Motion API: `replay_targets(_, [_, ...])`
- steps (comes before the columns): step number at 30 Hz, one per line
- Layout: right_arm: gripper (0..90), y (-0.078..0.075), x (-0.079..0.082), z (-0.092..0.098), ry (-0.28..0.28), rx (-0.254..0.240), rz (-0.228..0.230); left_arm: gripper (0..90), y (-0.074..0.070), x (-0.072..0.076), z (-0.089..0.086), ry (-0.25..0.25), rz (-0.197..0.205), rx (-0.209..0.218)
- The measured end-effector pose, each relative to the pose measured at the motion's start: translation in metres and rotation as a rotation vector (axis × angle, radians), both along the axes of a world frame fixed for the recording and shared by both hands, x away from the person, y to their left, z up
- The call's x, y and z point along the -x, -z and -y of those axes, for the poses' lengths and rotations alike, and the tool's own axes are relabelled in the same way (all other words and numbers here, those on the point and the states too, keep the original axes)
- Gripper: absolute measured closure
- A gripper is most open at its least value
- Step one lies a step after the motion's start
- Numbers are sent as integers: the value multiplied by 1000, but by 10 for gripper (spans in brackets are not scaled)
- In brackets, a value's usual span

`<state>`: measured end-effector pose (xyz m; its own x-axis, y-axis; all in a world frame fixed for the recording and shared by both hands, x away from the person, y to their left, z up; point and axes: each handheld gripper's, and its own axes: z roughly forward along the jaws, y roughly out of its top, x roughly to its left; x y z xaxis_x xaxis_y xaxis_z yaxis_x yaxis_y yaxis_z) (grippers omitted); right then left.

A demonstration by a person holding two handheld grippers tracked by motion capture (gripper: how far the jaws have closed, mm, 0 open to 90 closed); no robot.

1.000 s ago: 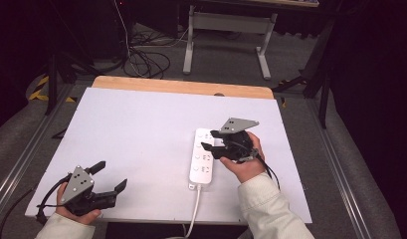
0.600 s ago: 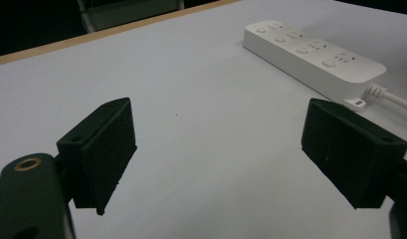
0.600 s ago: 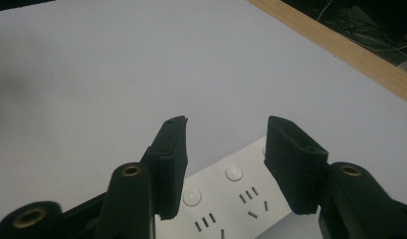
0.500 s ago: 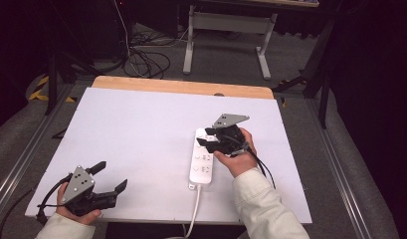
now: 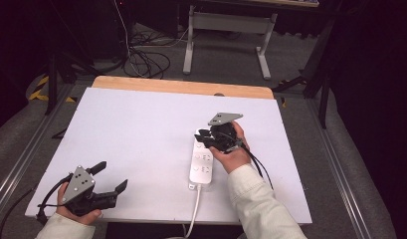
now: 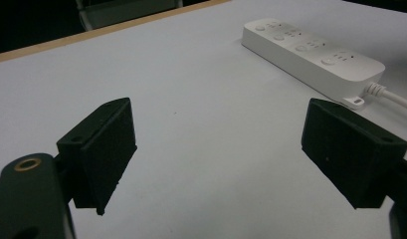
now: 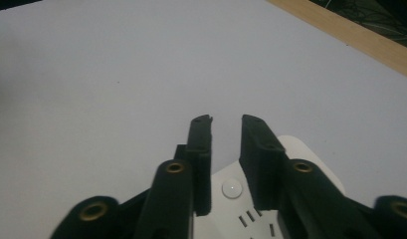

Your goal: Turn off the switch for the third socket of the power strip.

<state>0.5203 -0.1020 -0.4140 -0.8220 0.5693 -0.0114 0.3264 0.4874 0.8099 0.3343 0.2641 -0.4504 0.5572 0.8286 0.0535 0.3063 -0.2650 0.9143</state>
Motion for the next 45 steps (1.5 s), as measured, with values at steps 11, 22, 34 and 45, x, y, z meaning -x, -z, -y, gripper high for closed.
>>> replay_targets(11, [900,17,-12,-12,12,94,-25,143,0,0,0,1,-2,1])
replay_targets(22, [900,26,-18,-13,20,140,-70,143,0,0,0,-1,-6,-2])
replay_targets(34, [900,31,-19,-14,11,184,-107,144,1,-1,0,-2,-8,-5])
replay_targets(45, [900,33,-19,-16,20,198,-108,144,1,-1,0,-4,-7,-9])
